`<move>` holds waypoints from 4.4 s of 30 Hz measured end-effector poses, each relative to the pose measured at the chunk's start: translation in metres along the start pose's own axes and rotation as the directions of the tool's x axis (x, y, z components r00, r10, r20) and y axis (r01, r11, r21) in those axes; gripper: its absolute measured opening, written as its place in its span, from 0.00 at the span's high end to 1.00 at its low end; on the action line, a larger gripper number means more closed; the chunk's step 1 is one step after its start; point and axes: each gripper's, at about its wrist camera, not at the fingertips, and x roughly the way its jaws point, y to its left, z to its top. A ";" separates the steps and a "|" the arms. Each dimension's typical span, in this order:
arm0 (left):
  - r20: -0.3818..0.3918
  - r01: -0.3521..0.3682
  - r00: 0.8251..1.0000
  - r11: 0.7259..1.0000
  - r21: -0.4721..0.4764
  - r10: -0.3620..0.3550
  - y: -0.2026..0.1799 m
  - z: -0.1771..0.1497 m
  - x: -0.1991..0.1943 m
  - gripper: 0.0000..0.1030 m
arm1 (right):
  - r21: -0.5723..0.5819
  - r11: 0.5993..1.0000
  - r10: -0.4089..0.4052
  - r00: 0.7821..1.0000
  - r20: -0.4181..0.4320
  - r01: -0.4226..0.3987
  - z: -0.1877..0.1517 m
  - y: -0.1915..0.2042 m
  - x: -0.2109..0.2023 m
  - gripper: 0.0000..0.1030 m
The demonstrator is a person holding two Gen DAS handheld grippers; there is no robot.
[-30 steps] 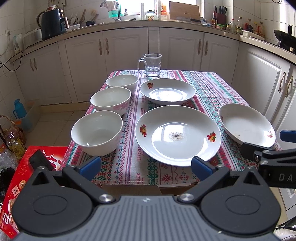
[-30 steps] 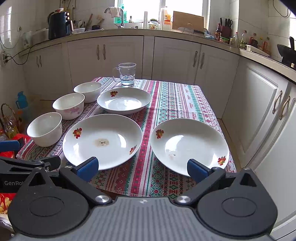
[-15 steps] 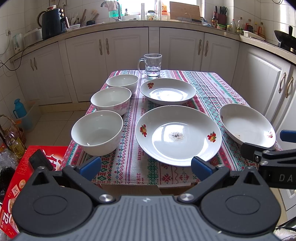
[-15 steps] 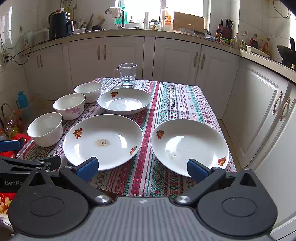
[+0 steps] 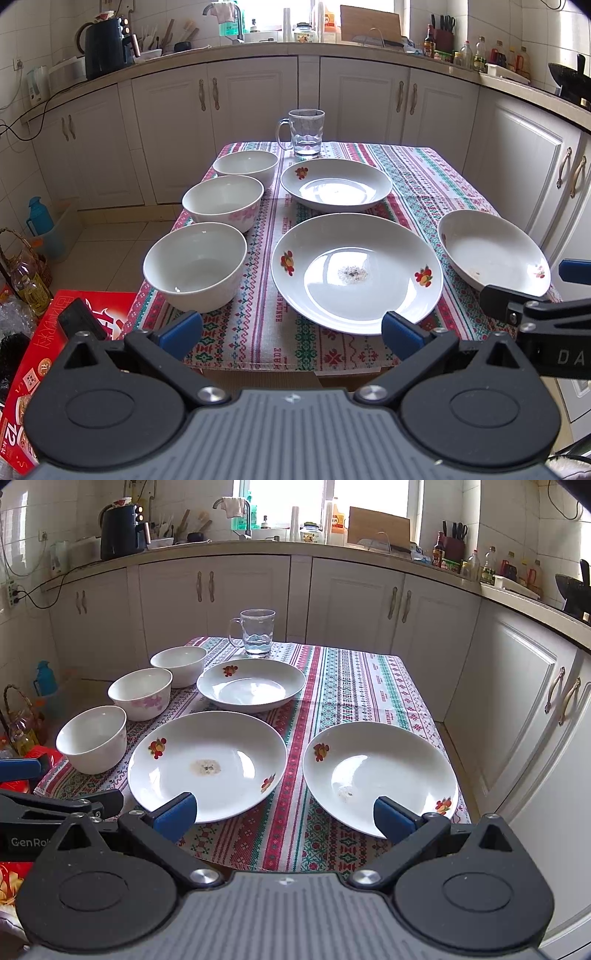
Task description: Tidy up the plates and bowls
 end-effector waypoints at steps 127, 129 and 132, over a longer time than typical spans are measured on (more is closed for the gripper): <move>-0.482 0.625 0.764 0.677 0.388 -0.429 -0.202 0.128 0.218 0.36 | -0.170 0.948 0.273 0.962 -0.008 -0.270 -0.051 -0.157 0.106 0.00; -0.482 0.627 0.763 0.675 0.389 -0.431 -0.201 0.128 0.218 0.36 | -0.173 0.948 0.270 0.963 -0.016 -0.269 -0.050 -0.157 0.106 0.00; -0.480 0.628 0.763 0.674 0.389 -0.434 -0.201 0.127 0.218 0.36 | -0.176 0.948 0.265 0.964 -0.028 -0.265 -0.048 -0.156 0.107 0.00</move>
